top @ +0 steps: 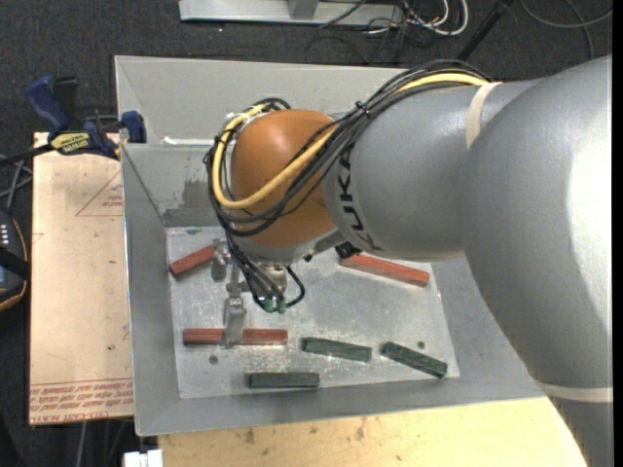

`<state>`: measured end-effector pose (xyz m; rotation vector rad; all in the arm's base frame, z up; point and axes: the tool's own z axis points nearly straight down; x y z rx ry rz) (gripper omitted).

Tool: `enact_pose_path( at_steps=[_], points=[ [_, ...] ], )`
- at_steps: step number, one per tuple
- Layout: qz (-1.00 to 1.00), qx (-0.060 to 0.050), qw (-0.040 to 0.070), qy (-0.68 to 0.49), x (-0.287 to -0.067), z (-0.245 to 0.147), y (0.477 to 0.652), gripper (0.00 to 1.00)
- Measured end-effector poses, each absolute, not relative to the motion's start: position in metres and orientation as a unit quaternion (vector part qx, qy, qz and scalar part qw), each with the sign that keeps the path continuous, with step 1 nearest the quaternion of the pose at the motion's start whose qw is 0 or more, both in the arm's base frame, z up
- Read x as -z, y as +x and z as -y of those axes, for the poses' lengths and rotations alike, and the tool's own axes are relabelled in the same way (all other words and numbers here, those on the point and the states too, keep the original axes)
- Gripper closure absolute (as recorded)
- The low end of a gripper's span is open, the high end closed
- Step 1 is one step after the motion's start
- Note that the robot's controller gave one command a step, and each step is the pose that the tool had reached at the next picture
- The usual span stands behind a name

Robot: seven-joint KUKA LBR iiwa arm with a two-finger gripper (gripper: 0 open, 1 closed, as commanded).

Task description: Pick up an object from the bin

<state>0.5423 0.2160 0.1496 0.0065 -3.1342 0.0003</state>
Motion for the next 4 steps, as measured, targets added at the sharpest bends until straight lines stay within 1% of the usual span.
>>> enact_pose_path(
  at_steps=[1,2,3,4],
  points=[
    [1.0,0.001,0.0,0.0,-0.154,-0.215,0.544,0.0],
    [0.996,0.001,-0.001,0.092,-0.073,-0.219,0.509,1.0],
    [0.996,0.001,-0.001,0.092,-0.073,-0.219,0.509,1.0],
    [0.996,0.0,0.002,0.09,-0.126,-0.223,0.511,1.0]
  ],
)
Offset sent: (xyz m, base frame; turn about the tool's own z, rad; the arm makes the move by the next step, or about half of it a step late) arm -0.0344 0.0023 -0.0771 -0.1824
